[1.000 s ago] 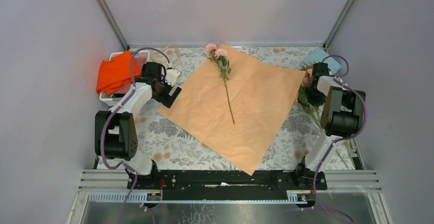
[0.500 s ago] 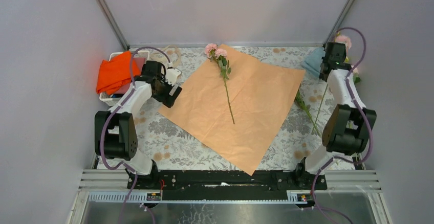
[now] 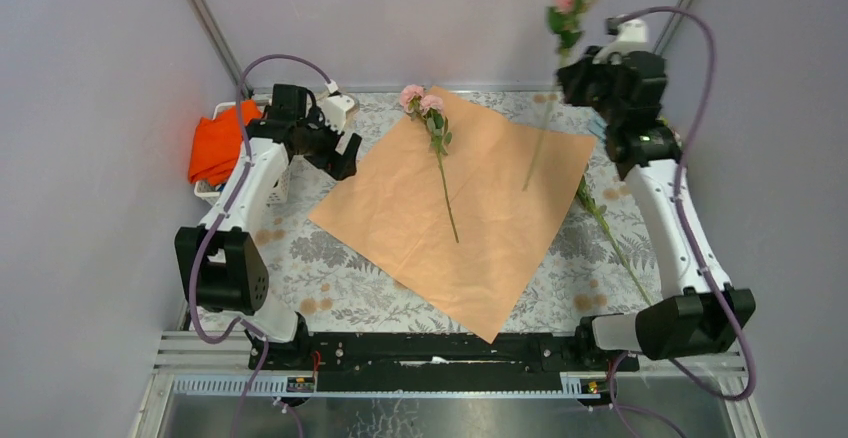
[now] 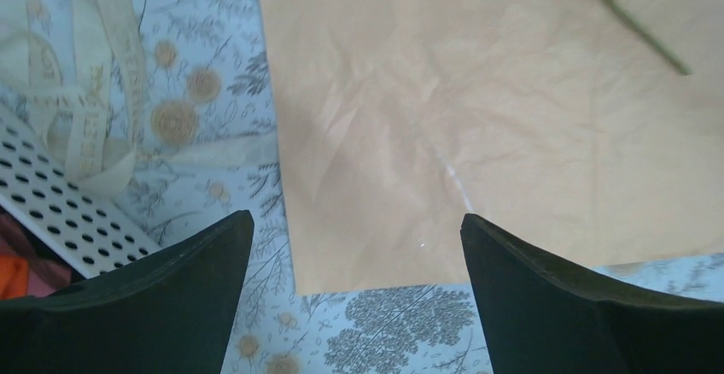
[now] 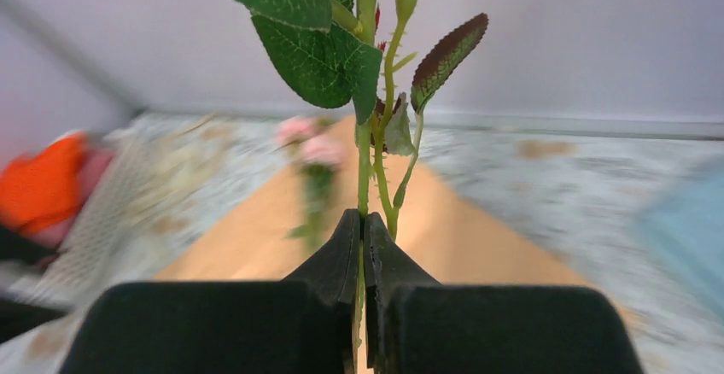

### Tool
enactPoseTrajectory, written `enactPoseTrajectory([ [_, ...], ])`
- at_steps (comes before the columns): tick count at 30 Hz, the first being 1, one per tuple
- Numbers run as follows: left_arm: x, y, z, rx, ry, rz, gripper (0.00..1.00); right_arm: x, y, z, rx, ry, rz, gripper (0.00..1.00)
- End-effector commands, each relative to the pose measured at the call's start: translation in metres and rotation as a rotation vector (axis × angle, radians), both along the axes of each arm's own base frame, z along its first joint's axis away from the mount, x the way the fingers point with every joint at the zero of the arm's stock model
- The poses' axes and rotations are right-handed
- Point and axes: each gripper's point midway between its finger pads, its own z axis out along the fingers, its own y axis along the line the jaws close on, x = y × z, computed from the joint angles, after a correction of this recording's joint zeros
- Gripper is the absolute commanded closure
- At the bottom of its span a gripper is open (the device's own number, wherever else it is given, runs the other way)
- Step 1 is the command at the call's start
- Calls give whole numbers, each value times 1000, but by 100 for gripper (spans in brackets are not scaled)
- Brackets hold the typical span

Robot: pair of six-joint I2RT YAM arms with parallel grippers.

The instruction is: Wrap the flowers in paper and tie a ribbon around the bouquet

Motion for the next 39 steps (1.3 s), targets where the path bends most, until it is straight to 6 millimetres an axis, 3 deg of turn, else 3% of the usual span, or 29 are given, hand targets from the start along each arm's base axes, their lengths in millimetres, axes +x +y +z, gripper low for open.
enactPoseTrajectory([
  [1,-14,-33,43,-170,-24,-88,1,7,138,-31,177,102,382,100],
  [3,-17,-34,43,-175,-21,-92,1,12,184,-71,164,219,447,100],
  [6,-19,-25,29,-133,-3,-64,1,23,235,-128,105,369,495,100],
  [11,-24,-10,9,-66,21,-15,1,52,277,-204,13,512,479,100],
  [15,-29,-8,-3,-64,42,-8,1,70,292,-249,-16,576,485,99],
  [18,-28,-7,-6,-61,49,0,1,77,291,-277,-82,626,481,84],
  [21,-27,-7,-6,-60,49,-3,1,76,284,-277,-154,638,489,55],
  [23,-27,-7,-8,-60,54,-1,1,77,275,-260,-210,604,501,45],
  [26,-26,-6,-10,-58,62,4,1,80,235,-225,-250,558,444,40],
  [28,-27,-4,-12,-47,63,8,1,78,188,-206,-219,554,377,41],
  [30,-28,-2,-14,-39,63,10,1,71,124,-198,-201,565,259,42],
  [31,-28,-2,-15,-39,60,9,1,65,88,-199,-197,581,178,42],
  [35,-28,-1,-20,-39,68,19,1,18,-64,-236,-182,738,-210,33],
  [37,-27,-1,-22,-40,75,24,1,-11,-105,-258,-137,827,-312,29],
  [39,-28,-2,-24,-44,80,20,1,-28,-122,-273,-77,865,-341,24],
])
